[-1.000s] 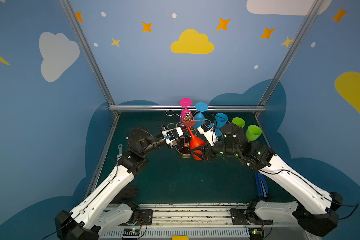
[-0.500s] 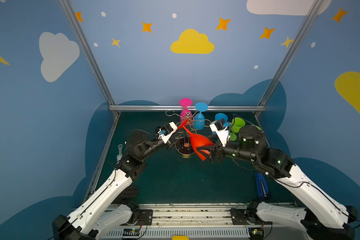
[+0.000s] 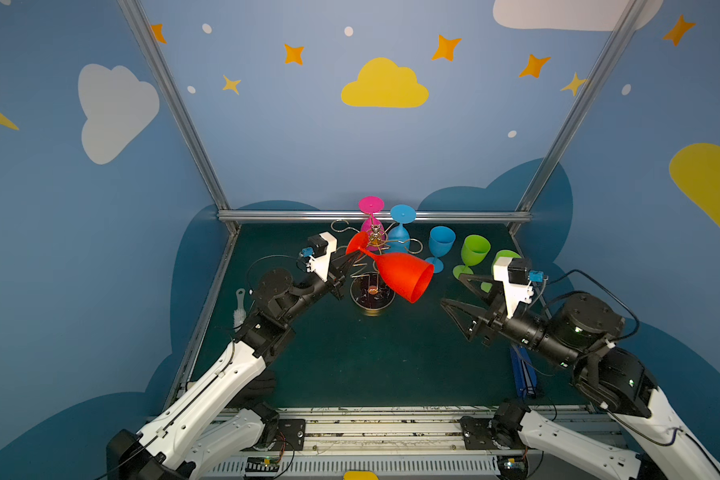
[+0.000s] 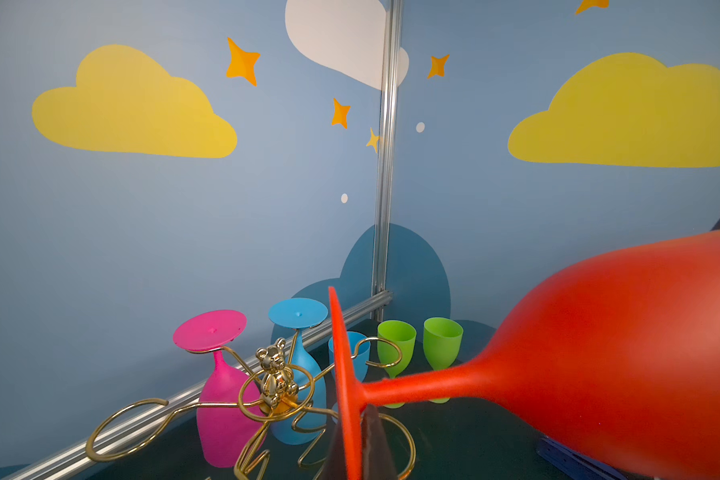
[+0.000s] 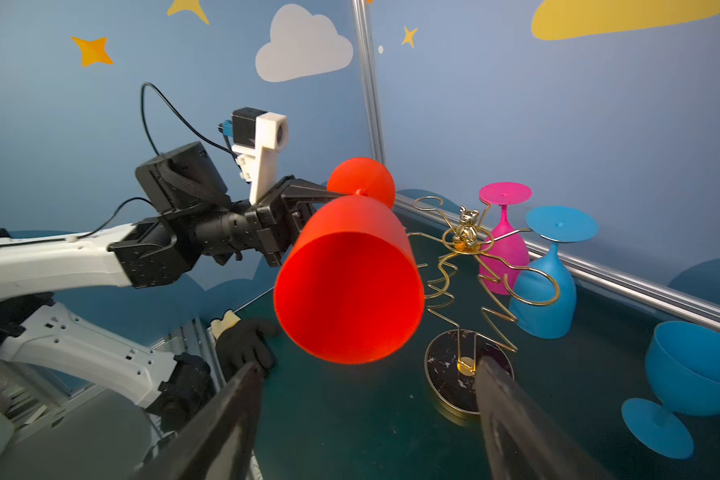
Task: Take the wine glass off the wine glass rack
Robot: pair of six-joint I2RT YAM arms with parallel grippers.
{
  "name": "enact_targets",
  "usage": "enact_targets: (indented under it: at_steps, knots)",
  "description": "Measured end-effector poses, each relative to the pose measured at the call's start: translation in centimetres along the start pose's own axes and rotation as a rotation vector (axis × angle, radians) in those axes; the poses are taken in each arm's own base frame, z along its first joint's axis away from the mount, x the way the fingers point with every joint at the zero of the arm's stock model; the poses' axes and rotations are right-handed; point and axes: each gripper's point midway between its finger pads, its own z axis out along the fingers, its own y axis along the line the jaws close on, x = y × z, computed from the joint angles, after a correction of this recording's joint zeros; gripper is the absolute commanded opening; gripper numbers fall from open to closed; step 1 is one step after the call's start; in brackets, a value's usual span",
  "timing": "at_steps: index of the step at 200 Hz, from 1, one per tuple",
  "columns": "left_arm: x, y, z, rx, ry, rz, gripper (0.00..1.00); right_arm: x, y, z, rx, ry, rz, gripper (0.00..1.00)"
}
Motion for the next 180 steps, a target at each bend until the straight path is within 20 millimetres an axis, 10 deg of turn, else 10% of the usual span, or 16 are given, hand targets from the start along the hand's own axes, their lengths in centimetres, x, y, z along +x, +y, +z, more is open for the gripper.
enact_targets:
  at_steps: [86, 154, 180]
  knots:
    - [1.1, -0.7, -0.1, 0.045, 0.015, -0.031, 0.03, 0.8, -1.4, 4.7, 0.049, 0.069, -0.005, 0.70]
    - [1.5, -0.9, -0.3, 0.068, 0.017, -0.047, 0.05, 1.3, -2.0, 7.2, 0.037, 0.089, 0.002, 0.02]
    - [1.3, -0.7, -0.3, 0.057, 0.010, -0.049, 0.57, 1.2, -2.3, 7.4, 0.034, 0.085, 0.016, 0.00]
